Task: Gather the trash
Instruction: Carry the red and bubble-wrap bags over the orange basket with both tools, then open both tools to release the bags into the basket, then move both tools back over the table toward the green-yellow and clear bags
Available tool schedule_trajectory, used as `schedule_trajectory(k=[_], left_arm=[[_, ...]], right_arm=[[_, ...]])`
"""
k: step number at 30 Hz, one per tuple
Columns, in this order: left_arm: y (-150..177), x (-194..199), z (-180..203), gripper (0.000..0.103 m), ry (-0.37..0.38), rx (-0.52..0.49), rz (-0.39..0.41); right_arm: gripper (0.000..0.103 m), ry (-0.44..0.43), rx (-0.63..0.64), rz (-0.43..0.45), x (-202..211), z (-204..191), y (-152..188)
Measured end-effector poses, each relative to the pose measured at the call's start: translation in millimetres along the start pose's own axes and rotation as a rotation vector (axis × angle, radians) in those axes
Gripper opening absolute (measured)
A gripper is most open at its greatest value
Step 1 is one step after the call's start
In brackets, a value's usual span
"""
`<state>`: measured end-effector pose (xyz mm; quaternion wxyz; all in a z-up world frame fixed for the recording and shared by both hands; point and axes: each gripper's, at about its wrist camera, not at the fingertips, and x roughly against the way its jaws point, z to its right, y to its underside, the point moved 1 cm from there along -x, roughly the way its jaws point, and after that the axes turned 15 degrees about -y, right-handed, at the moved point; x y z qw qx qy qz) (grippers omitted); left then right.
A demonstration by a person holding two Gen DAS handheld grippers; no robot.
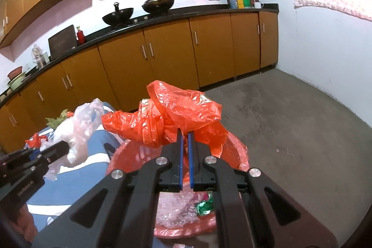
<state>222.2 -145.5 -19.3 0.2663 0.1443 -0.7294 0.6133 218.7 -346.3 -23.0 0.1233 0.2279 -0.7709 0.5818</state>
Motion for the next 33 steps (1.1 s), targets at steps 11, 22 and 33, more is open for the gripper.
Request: schedule_trajectory(k=[11,22,33], left_arm=[[-1.0,-35.0,19.4,0.013,0.050,-0.028,-0.033],[0.4,-48.3,23.4,0.034,0.087,-0.023,-0.047],[5.4,-23.9,-36.1,0.037,-0.046,0.051,0.019]], right_arm=[[0.005,0.023,-0.034,-0.012,-26.2,16.8,2.4],[0.025,0.005,-0.069,-0.006,-30.0,28.2,10.0],[0.033,-0.012,-0.035,-0.001,-30.1,5.2,5.5]])
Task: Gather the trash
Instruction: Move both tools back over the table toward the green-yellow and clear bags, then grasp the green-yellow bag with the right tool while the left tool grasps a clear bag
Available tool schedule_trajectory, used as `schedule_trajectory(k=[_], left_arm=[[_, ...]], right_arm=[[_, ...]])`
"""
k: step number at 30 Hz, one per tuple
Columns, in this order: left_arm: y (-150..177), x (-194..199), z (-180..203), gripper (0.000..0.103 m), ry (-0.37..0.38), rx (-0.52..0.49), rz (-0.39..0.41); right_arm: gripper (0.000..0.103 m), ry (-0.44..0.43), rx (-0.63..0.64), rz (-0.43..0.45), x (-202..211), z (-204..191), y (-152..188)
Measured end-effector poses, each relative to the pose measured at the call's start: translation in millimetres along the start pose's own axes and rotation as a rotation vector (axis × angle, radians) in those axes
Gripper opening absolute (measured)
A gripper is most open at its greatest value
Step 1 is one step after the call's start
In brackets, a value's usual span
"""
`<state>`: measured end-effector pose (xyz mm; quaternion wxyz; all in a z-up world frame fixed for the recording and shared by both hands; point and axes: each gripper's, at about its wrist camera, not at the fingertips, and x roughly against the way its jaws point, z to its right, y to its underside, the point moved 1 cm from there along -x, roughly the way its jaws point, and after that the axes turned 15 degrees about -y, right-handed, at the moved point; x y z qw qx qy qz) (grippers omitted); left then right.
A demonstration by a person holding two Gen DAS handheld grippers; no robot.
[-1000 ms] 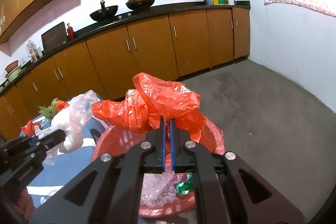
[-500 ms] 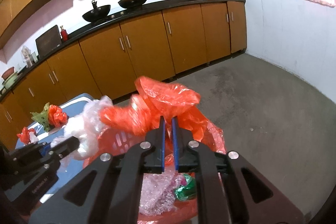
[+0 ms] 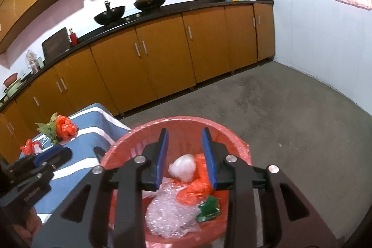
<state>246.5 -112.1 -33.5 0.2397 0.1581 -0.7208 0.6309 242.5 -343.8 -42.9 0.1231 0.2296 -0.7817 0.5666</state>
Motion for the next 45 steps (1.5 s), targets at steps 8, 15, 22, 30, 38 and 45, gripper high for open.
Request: schedule_trajectory(k=[8,15,22,30,38,45], left_arm=[[9.7,27.8,-95.4,0.045,-0.170,0.098,0.045],[42.6,36.3,-185.6,0.050,-0.337,0.170,0.010],[69.8,35.8,-244.5,0.053,-0.419,0.268,-0.026],[94.2,40.8,-291.6,0.059,-0.479,0.311,-0.036],[102.6,35.4,-313.0,0.060,-0.483,0.352,-0.048],[99.7,30.0,-307.3,0.060,-0.453,0.341,-0.047]], right_arm=[[0.042,-0.130,0.074,-0.048,-30.7,-70.1,0.8],[0.051,-0.291,0.157,-0.110,-77.4,-160.8,14.9],[0.054,-0.387,0.225,-0.143,-118.2,-235.6,31.2],[0.077,-0.389,0.345,-0.098,-159.7,-296.4,36.8],[0.081,-0.343,0.420,-0.073,-204.3,-327.3,31.7],[0.004,-0.298,0.427,-0.177,-230.3,-329.6,42.4]])
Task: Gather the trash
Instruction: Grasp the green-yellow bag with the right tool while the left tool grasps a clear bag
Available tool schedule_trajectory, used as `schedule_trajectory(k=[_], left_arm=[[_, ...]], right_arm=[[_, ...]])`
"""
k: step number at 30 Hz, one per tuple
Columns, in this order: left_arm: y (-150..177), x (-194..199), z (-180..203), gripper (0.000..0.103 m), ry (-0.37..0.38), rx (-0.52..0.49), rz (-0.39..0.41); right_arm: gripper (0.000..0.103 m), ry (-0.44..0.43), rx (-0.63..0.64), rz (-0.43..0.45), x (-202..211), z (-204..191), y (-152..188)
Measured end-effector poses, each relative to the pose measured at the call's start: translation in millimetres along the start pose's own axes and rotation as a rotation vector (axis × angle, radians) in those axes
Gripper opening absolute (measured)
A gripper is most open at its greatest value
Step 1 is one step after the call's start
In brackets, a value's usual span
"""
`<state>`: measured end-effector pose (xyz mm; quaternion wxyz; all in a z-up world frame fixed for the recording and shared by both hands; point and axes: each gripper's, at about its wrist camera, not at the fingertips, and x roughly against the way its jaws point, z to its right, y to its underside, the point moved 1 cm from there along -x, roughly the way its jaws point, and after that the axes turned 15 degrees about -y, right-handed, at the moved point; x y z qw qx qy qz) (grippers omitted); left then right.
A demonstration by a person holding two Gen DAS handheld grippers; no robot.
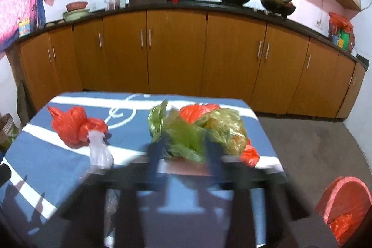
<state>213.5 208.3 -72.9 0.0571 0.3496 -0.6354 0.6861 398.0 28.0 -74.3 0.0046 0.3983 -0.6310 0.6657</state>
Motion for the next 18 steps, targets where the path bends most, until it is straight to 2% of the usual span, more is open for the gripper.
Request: schedule_trajectory(k=[5,9,11,18], left_arm=[[-0.2,-0.1,14.0,0.060,0.043,-0.006,-0.011],[1.0,0.5,32.5,0.061,0.087,-0.020,-0.024],[2.4,-0.6,44.4,0.065,0.111,-0.037,-0.039],[7.2,-6.9,79.0,0.066,0.150,-0.103,-0.078]], right_arm=[[0.003,-0.069,-0.073,0.033,23.1,4.1,9.7],[0.003,-0.082,-0.090,0.053,44.4,3.0,22.8],[0.003,-0.067,-0.095,0.063,54.4,5.0,28.5],[0.003,-0.002,-0.183,0.103,91.4,31.4,45.4]])
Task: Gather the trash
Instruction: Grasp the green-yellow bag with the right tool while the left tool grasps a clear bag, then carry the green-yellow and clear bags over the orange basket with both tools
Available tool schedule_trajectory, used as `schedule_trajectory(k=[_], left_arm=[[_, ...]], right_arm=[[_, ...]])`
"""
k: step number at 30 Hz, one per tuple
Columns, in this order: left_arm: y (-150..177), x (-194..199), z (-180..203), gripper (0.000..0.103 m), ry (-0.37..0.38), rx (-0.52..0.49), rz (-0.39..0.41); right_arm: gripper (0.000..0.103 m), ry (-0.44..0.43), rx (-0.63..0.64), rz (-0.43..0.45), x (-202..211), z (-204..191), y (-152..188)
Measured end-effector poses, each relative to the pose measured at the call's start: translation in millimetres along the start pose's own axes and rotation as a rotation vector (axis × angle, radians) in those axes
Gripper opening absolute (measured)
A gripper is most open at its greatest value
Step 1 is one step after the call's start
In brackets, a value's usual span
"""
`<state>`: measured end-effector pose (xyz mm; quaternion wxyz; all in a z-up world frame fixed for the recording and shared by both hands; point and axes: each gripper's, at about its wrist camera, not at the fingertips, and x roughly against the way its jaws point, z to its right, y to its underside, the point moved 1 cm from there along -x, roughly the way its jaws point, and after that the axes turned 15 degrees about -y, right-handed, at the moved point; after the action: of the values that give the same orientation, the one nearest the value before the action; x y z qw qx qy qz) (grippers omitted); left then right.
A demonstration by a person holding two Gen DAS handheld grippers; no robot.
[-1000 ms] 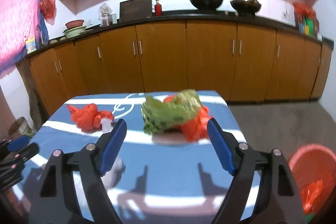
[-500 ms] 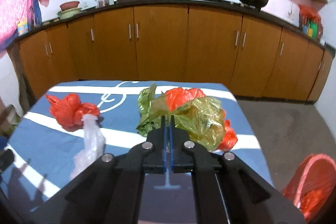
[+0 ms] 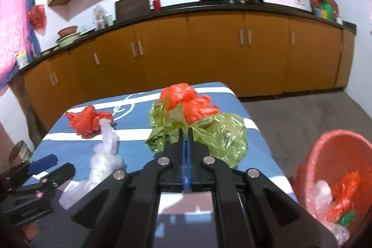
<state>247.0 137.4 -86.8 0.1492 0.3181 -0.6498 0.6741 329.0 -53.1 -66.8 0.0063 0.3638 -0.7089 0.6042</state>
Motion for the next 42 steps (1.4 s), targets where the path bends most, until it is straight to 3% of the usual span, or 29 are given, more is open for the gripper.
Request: schedule_trajectory(k=[9,12,15,17,20,42], left_arm=[[0.7,-19.5,22.7,0.066,-0.019,-0.052,-0.077],[2.6,-22.4,24.4,0.058,-0.015,-0.061,-0.104],[6.5,-21.3,25.5,0.043,0.006,-0.072,-0.125],[9.0,-20.7,26.6,0.025,0.017,-0.081,-0.137],[9.1,-17.5,22.6,0.019,0.016,-0.073,-0.120],[-24.8,71.9,21.4,0.017,0.057,-0.019,0.086]], right_arm=[[0.003,-0.025,-0.057,0.025,24.7,17.2,2.0],[0.003,-0.057,-0.060,0.020,29.4,14.2,5.3],[0.003,-0.074,-0.061,0.012,31.2,10.9,9.6],[0.003,-0.077,-0.063,0.008,32.4,9.7,11.6],[0.003,-0.076,-0.064,0.010,33.5,9.1,12.2],[0.003,-0.075,-0.039,0.122,115.5,-6.3,-5.1]])
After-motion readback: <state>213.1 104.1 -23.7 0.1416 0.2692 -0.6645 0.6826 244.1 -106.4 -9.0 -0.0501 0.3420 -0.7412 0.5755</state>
